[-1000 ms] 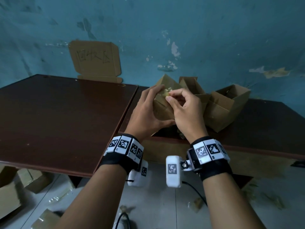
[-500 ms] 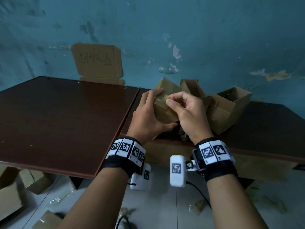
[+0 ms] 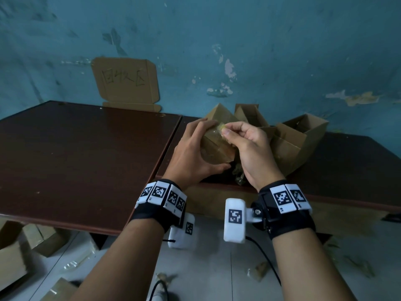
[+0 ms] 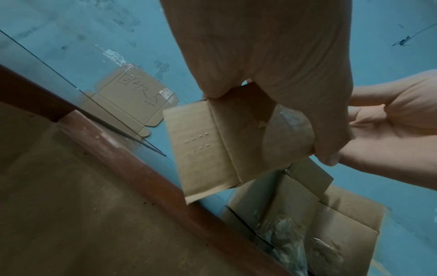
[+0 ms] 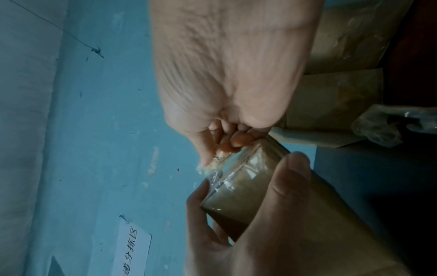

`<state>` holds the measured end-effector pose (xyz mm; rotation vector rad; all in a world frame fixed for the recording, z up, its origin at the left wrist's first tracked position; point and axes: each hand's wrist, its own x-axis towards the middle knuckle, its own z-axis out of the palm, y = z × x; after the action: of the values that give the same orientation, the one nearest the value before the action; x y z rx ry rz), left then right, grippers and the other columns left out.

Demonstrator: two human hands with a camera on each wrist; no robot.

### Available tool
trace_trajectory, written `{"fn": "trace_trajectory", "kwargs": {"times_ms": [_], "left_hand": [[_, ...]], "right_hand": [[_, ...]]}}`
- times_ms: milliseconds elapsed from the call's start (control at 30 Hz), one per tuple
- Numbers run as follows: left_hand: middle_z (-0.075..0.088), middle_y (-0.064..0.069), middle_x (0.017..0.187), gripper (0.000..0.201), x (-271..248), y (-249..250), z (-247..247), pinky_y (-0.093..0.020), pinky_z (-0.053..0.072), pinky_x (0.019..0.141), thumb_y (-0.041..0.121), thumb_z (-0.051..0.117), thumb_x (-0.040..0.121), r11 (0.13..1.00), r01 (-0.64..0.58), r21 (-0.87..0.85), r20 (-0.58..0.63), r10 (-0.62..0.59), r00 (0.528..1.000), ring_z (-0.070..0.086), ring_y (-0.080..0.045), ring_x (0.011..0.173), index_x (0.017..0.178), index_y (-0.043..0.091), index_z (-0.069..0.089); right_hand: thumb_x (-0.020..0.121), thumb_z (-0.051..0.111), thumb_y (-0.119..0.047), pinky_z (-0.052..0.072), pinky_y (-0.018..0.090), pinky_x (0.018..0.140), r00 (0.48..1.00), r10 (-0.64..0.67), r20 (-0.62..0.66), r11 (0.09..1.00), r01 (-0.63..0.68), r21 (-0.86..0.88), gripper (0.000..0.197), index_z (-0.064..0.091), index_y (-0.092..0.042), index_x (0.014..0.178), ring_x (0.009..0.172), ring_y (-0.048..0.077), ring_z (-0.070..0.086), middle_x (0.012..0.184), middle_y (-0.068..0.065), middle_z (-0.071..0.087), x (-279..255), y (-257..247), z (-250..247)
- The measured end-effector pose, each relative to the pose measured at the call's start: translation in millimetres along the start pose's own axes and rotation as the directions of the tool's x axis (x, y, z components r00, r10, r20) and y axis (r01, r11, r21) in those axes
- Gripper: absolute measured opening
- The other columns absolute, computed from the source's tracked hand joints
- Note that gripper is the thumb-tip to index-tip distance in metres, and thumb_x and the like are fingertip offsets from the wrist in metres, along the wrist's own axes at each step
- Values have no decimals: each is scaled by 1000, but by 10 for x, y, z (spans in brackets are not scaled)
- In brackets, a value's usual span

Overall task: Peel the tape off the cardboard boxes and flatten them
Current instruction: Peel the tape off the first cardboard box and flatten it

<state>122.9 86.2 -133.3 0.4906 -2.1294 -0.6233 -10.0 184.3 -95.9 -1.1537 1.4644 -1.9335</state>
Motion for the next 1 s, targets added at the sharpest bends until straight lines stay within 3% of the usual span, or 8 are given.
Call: {"fn": "trace_trajectory", "kwargs": {"times_ms": [100,267,433,533,667,800,933,1000], "left_hand": [[48,6,143,98,-6,-14,21,-27,48,108,48,100,63,999,29,-45,9,-28,1000,53,-7,126,145,29,49],[52,7,133,92,19,-31,27,-7,41,98,43,101,63,991,77,-105,-9,-78,997,54,0,119,138,28,50],[55,5,132,92,23,-37,32,-28,50,106,44,102,63,980,115,-164,-54,-125,991,56,-4,121,135,30,47],[57,6,133,93,24,-39,43,-36,50,109,46,102,63,970,146,-194,-73,-163,984,57,-7,124,136,29,47],[58,7,132,94,28,-43,45,-40,51,109,51,101,61,955,185,-231,-90,-210,973,58,-8,125,134,32,47],[57,9,134,94,34,-47,27,-40,51,111,50,101,61,934,235,-269,-81,-265,961,57,-7,126,135,33,46],[56,9,139,95,39,-64,16,-38,50,113,54,99,63,914,280,-294,-82,-316,945,56,-6,129,138,33,45],[57,9,138,93,44,-75,13,-33,50,112,53,98,65,911,285,-298,-84,-323,943,57,-5,128,139,32,45]], "right_hand": [[101,69,-7,55,23,83,998,-34,-56,999,33,-30,17,65,-13,116,84,8,68,88,0,70,45,22,11],[94,70,6,56,28,96,994,-82,-69,991,74,-109,34,66,-18,118,108,15,68,116,3,71,77,26,-15],[95,64,7,54,23,100,989,-143,-31,952,129,-276,46,65,-28,123,115,1,66,119,-8,72,76,3,-48],[97,64,4,53,17,98,983,-177,-52,914,144,-379,42,66,-20,132,116,-1,64,123,-7,69,63,37,-37],[99,70,-4,56,19,98,965,-251,-71,858,188,-477,32,70,-11,130,110,3,67,125,1,61,85,90,-11],[99,74,-15,54,12,96,966,-246,-83,848,173,-502,21,78,-13,119,105,0,67,125,1,49,63,104,-7],[100,70,-11,59,23,95,983,-185,-21,903,161,-399,29,74,-15,129,112,1,68,125,-4,69,5,54,29],[100,68,-6,59,16,86,988,-152,0,944,145,-298,44,62,-14,143,111,-3,68,124,-1,73,-14,25,38]]}}
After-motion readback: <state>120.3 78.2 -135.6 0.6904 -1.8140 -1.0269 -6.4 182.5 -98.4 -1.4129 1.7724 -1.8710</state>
